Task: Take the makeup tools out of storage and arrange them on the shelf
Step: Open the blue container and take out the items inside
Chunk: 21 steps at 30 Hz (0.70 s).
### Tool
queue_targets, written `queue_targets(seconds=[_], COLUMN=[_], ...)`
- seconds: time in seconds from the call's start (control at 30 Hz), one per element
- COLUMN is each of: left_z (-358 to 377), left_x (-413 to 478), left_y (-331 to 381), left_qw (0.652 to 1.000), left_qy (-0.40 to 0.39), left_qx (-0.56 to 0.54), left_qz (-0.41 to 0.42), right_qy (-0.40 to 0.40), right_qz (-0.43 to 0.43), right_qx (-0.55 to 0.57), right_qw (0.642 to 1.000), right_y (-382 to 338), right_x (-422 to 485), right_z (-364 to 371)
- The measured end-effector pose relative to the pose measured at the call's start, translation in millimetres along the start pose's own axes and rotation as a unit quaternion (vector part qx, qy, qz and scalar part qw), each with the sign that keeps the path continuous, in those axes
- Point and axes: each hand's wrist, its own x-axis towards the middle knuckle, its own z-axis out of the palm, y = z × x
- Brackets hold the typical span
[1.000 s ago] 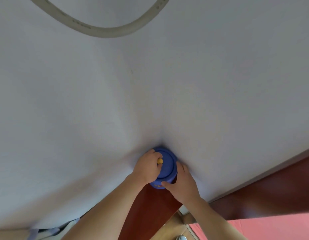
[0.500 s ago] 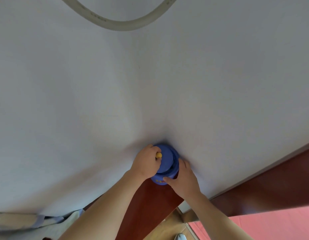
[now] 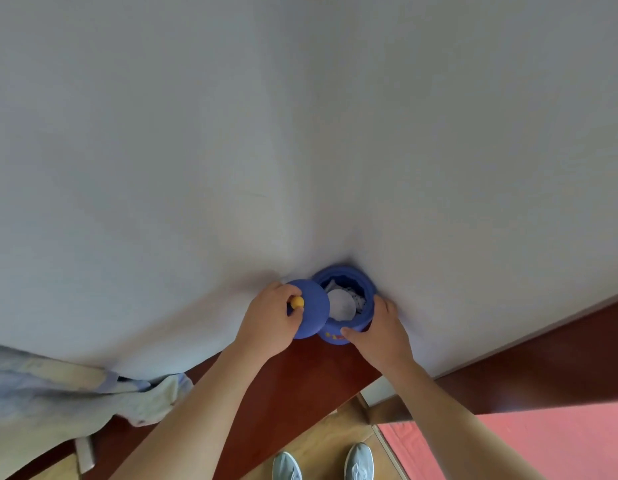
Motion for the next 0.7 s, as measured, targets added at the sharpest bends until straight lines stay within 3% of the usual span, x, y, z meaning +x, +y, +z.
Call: queue_targets(seconds=[0.7], left_z=[56.5], left_x=[-29.1], left_y=[-59.4], left_qw=[0.991], left_qy=[-0.068], left_qx=[0.058], left_qz=[-0.097], right_qy=[-0.002], right_qz=[-0.005], right_qx=[-0.004], right_qw=[1.0], right_y=[0.6], right_x=[0.3], right_z=[1.7])
